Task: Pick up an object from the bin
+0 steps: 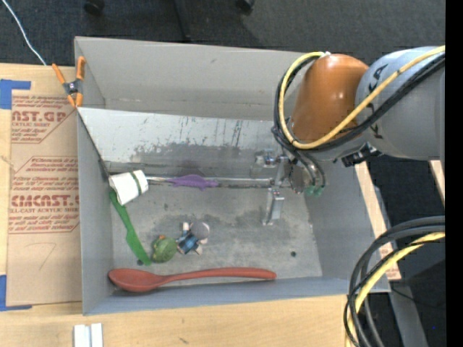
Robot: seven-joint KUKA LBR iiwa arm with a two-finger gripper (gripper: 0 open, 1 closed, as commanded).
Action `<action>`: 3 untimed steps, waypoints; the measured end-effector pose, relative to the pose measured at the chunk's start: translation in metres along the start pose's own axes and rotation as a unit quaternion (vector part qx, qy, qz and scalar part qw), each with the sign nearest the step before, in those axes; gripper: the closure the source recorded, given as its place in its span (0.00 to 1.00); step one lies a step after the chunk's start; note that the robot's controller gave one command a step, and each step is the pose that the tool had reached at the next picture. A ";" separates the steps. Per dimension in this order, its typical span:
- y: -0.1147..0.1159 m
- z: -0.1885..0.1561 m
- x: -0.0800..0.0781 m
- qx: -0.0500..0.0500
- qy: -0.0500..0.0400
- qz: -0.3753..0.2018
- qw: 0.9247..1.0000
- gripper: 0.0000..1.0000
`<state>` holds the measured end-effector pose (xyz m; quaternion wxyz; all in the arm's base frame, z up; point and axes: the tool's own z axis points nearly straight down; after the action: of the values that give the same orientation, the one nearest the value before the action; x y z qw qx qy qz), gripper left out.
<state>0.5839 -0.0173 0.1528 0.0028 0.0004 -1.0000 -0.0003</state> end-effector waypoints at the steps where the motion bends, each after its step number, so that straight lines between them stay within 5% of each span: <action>1: 0.000 -0.005 -0.002 0.000 -0.004 0.000 1.000 0.00; 2: -0.024 0.083 0.000 0.000 -0.001 0.040 0.999 0.00; 3: -0.018 0.083 0.003 -0.001 -0.004 0.103 0.995 0.00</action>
Offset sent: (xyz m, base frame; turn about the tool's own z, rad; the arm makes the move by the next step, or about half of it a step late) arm -0.0005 -0.0245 -0.0828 0.0809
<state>0.5800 -0.0349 0.0698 -0.0015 -0.1026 -0.9947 -0.0010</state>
